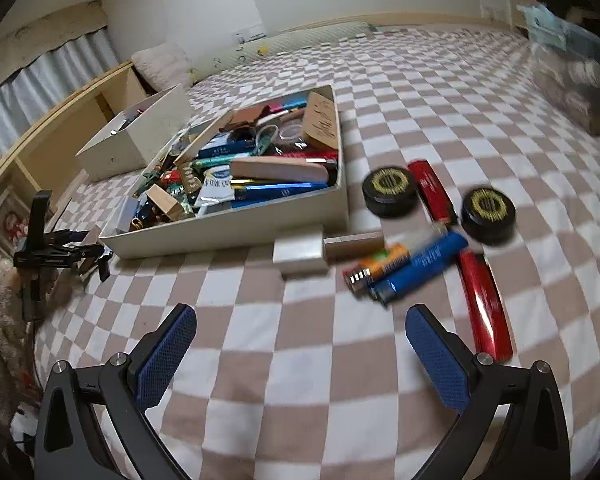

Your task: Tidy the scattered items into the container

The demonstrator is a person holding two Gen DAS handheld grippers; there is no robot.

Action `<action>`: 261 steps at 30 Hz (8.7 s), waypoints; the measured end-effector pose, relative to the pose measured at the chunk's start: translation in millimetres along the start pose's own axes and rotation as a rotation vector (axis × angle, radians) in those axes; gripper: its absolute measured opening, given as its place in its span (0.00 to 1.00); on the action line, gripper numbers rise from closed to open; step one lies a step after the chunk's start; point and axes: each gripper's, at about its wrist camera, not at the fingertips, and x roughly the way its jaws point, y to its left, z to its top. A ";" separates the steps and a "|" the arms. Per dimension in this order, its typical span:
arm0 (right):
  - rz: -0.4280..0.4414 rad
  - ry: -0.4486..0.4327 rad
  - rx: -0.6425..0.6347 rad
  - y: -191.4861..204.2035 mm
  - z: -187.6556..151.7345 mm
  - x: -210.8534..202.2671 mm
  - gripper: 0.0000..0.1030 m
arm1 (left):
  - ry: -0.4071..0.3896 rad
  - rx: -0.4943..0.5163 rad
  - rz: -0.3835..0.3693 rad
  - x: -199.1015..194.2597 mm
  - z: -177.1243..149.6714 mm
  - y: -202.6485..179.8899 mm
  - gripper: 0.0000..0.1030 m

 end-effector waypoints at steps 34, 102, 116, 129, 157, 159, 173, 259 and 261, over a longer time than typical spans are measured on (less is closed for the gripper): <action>-0.190 0.179 -0.117 8.6 42.4 90.7 0.84 | -0.117 -0.231 -0.009 -65.9 -32.2 -80.0 0.61; -0.155 0.123 -0.155 46.4 -72.7 -1.4 0.94 | -0.014 -0.332 0.178 -42.2 -83.0 -199.0 0.88; -0.130 0.094 -0.160 48.4 -74.6 -8.3 0.84 | -0.045 -0.317 0.178 -50.8 -89.5 -205.5 0.75; -0.025 0.140 -0.099 50.6 -76.0 -19.9 0.83 | -0.042 -0.359 0.094 -56.8 -89.1 -214.4 0.75; 0.039 -0.003 -0.090 56.3 37.0 -5.5 0.83 | -0.180 -0.381 0.074 -61.4 -11.8 -170.5 0.74; 0.041 -0.010 -0.087 55.6 40.9 -4.3 0.83 | -0.184 -0.383 0.073 -63.3 -11.6 -168.6 0.74; 0.043 -0.041 -0.109 53.3 67.0 1.4 0.83 | -0.252 -0.382 0.070 -89.6 -2.3 -157.9 0.74; 0.115 0.070 -0.257 42.3 72.1 42.4 1.00 | -0.306 -0.247 -0.045 -25.0 194.9 -148.8 0.74; 0.110 0.067 -0.244 38.7 73.0 42.5 1.00 | -0.309 -0.236 -0.052 -18.5 208.6 -154.0 0.74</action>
